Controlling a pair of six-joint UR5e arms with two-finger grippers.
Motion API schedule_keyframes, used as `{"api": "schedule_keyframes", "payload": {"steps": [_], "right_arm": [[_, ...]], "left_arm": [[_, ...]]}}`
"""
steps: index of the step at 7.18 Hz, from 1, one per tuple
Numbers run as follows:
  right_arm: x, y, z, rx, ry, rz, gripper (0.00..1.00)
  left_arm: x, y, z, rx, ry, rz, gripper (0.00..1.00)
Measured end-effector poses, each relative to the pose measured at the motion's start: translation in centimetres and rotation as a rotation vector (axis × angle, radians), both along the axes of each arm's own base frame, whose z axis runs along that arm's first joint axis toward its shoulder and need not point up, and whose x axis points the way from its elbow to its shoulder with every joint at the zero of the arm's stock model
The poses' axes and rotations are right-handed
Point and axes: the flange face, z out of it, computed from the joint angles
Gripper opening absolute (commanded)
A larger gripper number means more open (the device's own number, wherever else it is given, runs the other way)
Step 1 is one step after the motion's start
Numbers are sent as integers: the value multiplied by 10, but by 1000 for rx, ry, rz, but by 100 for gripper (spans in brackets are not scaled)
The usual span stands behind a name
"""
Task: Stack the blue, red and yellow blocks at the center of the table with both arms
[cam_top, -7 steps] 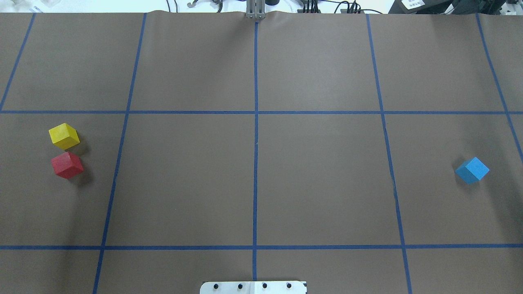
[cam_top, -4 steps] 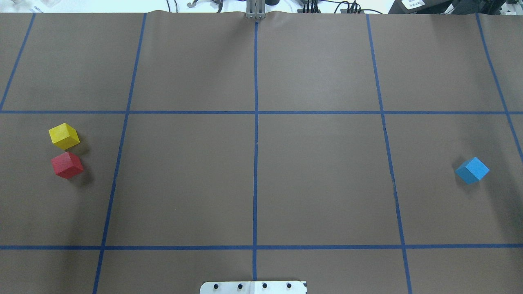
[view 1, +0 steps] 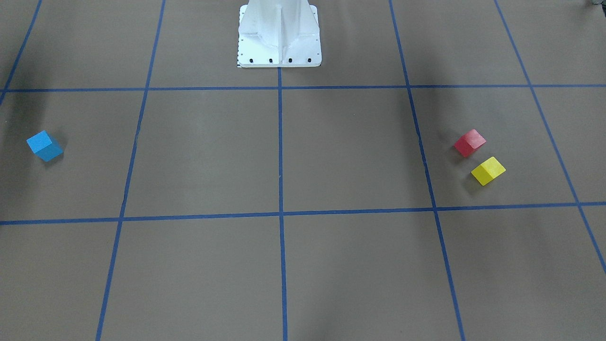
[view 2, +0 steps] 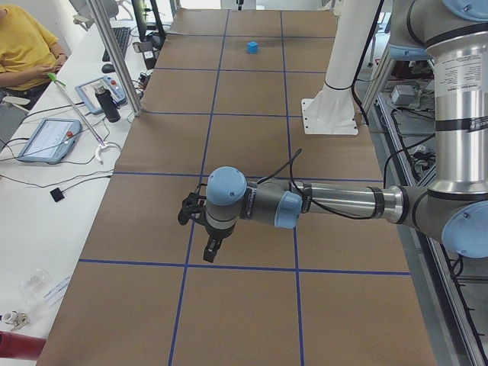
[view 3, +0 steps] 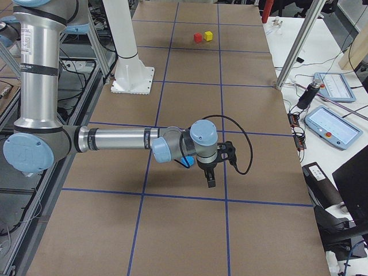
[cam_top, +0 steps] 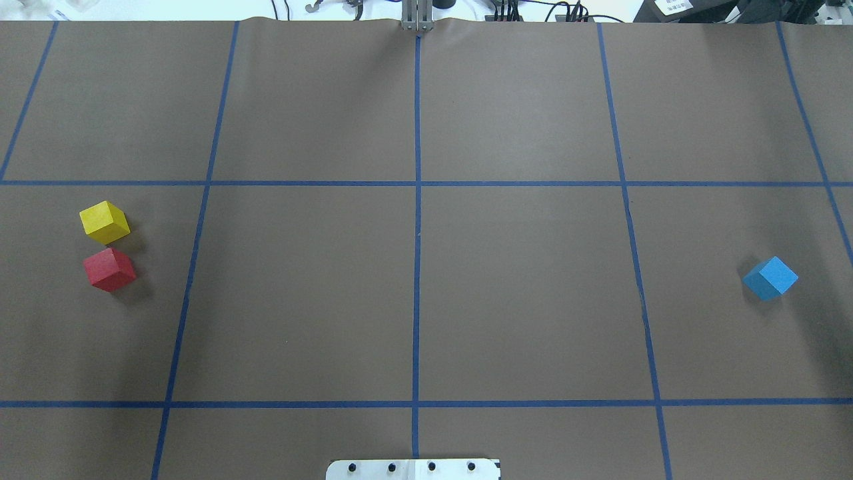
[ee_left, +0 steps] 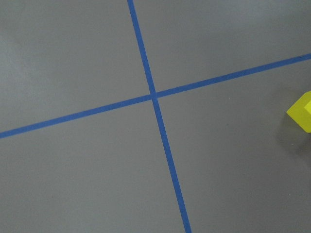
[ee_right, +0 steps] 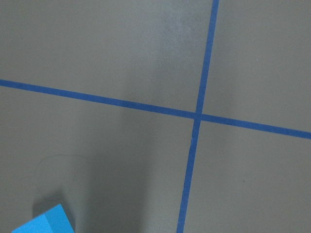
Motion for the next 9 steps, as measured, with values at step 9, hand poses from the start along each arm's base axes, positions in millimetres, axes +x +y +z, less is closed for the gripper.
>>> {"api": "schedule_keyframes", "payload": {"steps": [9], "right_arm": [[-158, 54, -13, 215, -134, -292, 100]], "left_arm": [[-2, -40, -52, 134, -12, -5, 100]]}}
